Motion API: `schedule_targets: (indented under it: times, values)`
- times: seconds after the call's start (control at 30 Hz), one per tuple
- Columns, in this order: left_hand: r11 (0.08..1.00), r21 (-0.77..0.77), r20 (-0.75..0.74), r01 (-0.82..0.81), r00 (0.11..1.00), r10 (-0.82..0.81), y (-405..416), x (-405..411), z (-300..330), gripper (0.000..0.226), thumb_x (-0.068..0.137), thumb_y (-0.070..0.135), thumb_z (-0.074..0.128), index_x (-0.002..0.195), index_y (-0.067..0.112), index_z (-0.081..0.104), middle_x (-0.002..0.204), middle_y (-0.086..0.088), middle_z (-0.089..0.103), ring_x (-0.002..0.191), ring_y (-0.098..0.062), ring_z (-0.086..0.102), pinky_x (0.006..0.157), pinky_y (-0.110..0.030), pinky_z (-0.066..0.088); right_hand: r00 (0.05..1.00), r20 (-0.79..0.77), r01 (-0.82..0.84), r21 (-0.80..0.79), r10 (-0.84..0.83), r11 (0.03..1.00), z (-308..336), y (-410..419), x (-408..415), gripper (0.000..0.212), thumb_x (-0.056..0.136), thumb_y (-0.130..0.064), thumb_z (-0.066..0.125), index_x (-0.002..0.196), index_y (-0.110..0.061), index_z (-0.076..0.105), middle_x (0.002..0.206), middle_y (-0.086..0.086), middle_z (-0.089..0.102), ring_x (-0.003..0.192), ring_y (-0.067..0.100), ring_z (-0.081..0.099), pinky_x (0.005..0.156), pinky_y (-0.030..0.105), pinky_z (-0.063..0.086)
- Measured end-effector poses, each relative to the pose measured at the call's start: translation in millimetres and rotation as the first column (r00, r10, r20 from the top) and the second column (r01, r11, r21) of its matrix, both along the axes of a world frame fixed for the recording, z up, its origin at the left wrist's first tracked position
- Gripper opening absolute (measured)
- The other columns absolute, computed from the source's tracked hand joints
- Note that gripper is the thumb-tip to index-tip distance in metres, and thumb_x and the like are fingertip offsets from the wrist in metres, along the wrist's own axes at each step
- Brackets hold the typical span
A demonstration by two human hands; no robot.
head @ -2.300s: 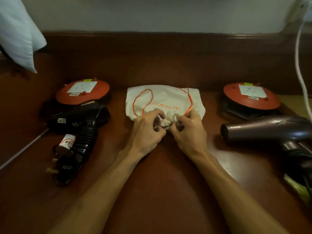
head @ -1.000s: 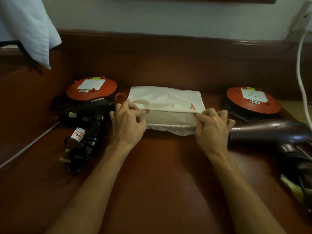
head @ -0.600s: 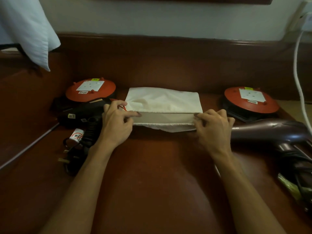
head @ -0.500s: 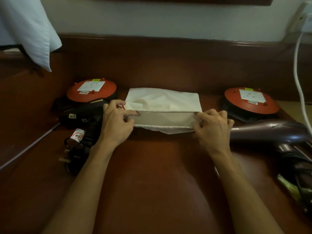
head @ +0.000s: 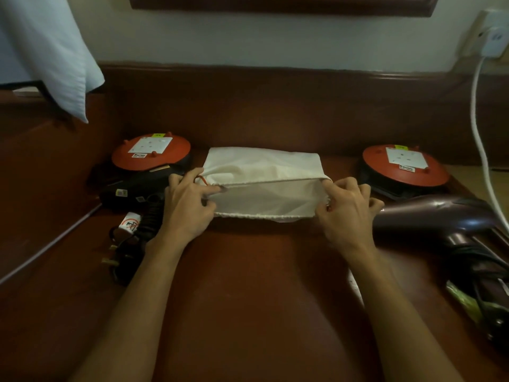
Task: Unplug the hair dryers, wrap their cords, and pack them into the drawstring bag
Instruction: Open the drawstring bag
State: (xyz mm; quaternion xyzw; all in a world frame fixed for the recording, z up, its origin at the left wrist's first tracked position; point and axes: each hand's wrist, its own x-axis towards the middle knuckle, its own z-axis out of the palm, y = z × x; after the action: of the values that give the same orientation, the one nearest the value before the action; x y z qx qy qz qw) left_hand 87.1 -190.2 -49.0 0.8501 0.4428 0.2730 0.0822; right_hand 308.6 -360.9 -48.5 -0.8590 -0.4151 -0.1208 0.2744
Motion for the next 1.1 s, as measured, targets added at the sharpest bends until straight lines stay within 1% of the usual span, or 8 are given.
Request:
schedule_targets:
  times: [0.13,0.27,0.33,0.47,0.7,0.83,0.97,1.1]
  values:
    - [0.998,-0.068,-0.071,-0.008,0.997,0.003,-2,-4,9,0.069,0.079,0.023,0.078,0.141,0.041,0.054,0.166,-0.002,0.015,0.139,-0.032,0.017,0.115,-0.048,0.021,0.999,-0.016,0.032,-0.067,-0.033,0.997,3,-2,3,0.054,0.095,-0.020,0.062,0.146,-0.030,0.048,0.132,0.004,0.044,0.126,0.025,0.035,0.107,0.049,0.024]
    - [0.980,-0.197,-0.221,0.027,0.973,-0.072,-9,-7,11,0.092,0.072,0.034,0.083,0.151,0.045,0.036,0.168,0.005,-0.010,0.147,-0.030,-0.001,0.120,-0.053,0.010,0.995,0.003,0.095,0.064,-0.095,0.993,5,-7,8,0.037,0.096,-0.009,0.056,0.130,-0.019,0.067,0.110,0.007,0.058,0.108,0.028,0.044,0.098,0.048,0.028]
    - [0.988,-0.148,-0.184,0.034,0.981,-0.062,-8,-7,10,0.081,0.075,0.032,0.081,0.147,0.044,0.044,0.168,0.004,-0.003,0.147,-0.030,0.004,0.120,-0.054,0.013,0.992,-0.027,0.122,0.118,-0.120,0.985,4,-10,11,0.034,0.095,-0.010,0.056,0.125,-0.015,0.071,0.106,0.007,0.061,0.105,0.028,0.046,0.096,0.047,0.029]
    - [0.996,0.070,-0.030,-0.054,0.998,0.056,-2,-9,7,0.037,0.088,0.024,0.070,0.123,0.038,0.070,0.162,-0.001,0.031,0.137,-0.031,0.026,0.110,-0.050,0.026,0.991,-0.109,0.082,0.066,-0.074,0.994,8,-11,12,0.042,0.092,-0.025,0.066,0.133,-0.018,0.061,0.118,0.010,0.053,0.118,0.030,0.042,0.104,0.048,0.028]
    - [0.984,0.032,-0.011,-0.176,0.984,0.176,-12,-14,12,0.050,0.080,0.033,0.079,0.129,0.031,0.068,0.167,-0.005,0.018,0.140,-0.037,0.022,0.109,-0.052,0.025,0.997,0.018,0.078,0.086,-0.080,0.993,4,-14,17,0.035,0.092,-0.012,0.062,0.126,-0.021,0.069,0.101,0.000,0.043,0.105,0.026,0.043,0.094,0.042,0.032]
    - [0.954,0.094,0.012,-0.285,0.958,0.285,-26,-14,9,0.044,0.081,0.031,0.079,0.124,0.029,0.071,0.156,-0.010,0.039,0.127,-0.038,0.036,0.101,-0.053,0.035,0.992,0.066,0.096,0.103,-0.103,0.990,-2,-15,14,0.031,0.093,-0.016,0.064,0.122,-0.021,0.073,0.100,0.005,0.052,0.099,0.026,0.046,0.087,0.039,0.035]
    - [0.945,0.144,0.095,-0.293,0.955,0.282,-35,-18,-3,0.034,0.086,0.024,0.075,0.120,0.020,0.074,0.137,-0.010,0.059,0.117,-0.033,0.046,0.094,-0.049,0.044,0.996,0.050,0.060,0.156,-0.069,0.986,-4,-21,14,0.033,0.091,-0.028,0.069,0.120,-0.014,0.071,0.103,0.010,0.058,0.100,0.029,0.048,0.088,0.041,0.037]
    - [0.968,0.044,0.221,-0.248,0.947,0.232,-35,-24,-9,0.031,0.088,0.019,0.073,0.119,0.015,0.074,0.130,-0.009,0.063,0.113,-0.031,0.048,0.090,-0.044,0.047,0.999,0.041,0.030,0.132,-0.035,0.991,-10,-30,12,0.036,0.088,-0.022,0.070,0.124,-0.013,0.069,0.105,0.008,0.057,0.104,0.029,0.045,0.091,0.042,0.036]
